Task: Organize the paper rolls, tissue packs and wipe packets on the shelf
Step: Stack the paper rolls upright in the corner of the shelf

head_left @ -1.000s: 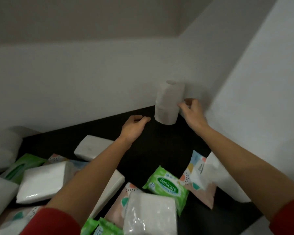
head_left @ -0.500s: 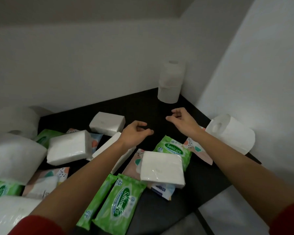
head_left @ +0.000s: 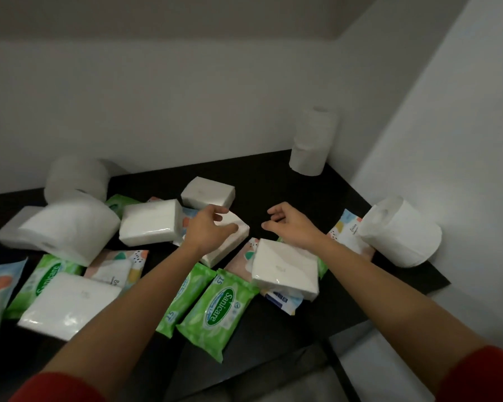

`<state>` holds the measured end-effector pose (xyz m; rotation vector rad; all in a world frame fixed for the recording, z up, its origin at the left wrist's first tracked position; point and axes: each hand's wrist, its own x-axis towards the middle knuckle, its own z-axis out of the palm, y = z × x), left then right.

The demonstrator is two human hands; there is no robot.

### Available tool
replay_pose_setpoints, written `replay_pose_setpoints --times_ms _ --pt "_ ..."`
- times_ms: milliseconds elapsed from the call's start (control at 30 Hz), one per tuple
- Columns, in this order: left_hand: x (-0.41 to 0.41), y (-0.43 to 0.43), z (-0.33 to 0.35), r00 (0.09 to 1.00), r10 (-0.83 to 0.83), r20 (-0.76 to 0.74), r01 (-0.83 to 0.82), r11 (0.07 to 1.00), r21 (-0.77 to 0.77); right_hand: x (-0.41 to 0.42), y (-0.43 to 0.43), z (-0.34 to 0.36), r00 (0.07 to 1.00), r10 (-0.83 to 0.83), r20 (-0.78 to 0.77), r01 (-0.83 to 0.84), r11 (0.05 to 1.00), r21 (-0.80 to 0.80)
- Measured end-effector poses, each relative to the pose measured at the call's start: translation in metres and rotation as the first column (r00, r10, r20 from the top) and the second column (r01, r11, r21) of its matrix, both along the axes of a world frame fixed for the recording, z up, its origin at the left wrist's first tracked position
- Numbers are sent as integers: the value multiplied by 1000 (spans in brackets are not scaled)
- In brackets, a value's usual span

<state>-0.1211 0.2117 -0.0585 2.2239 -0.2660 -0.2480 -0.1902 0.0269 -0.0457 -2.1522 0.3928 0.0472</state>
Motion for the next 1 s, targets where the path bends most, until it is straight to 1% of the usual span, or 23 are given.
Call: replay_pose_setpoints --times_ms 100,200,300,367,433,500,567,700,833,1000 --pt "10 15 1 997 51 65 -53 998 40 11 15 4 999 48 12 -48 998 -32" --pt "24 35 6 975 86 203 -126 973 192 27 31 5 996 88 16 -88 995 -40" --pt "43 57 9 963 83 255 -174 918 356 44 46 6 993 118 21 -117 992 -51" --pt "55 69 9 971 91 223 -188 863 468 53 54 6 992 125 36 -123 991 -57" --pt "63 79 7 982 132 132 -183 828 530 59 58 4 992 121 39 -119 992 -49" --pt "68 86 4 984 172 46 -171 834 524 63 62 0 992 122 28 -121 992 -42" --pt "71 91 0 984 176 19 -161 840 519 65 65 -3 993 117 19 -117 993 -30" --pt "71 89 -5 987 158 33 -149 816 558 67 67 -8 994 109 10 -108 994 -31" --pt "67 84 -10 993 102 63 -120 797 592 65 69 -10 994 108 -5 -108 994 -24" --pt "65 78 -12 982 175 78 -189 820 540 60 70 -10 994 113 -8 -113 993 -20"
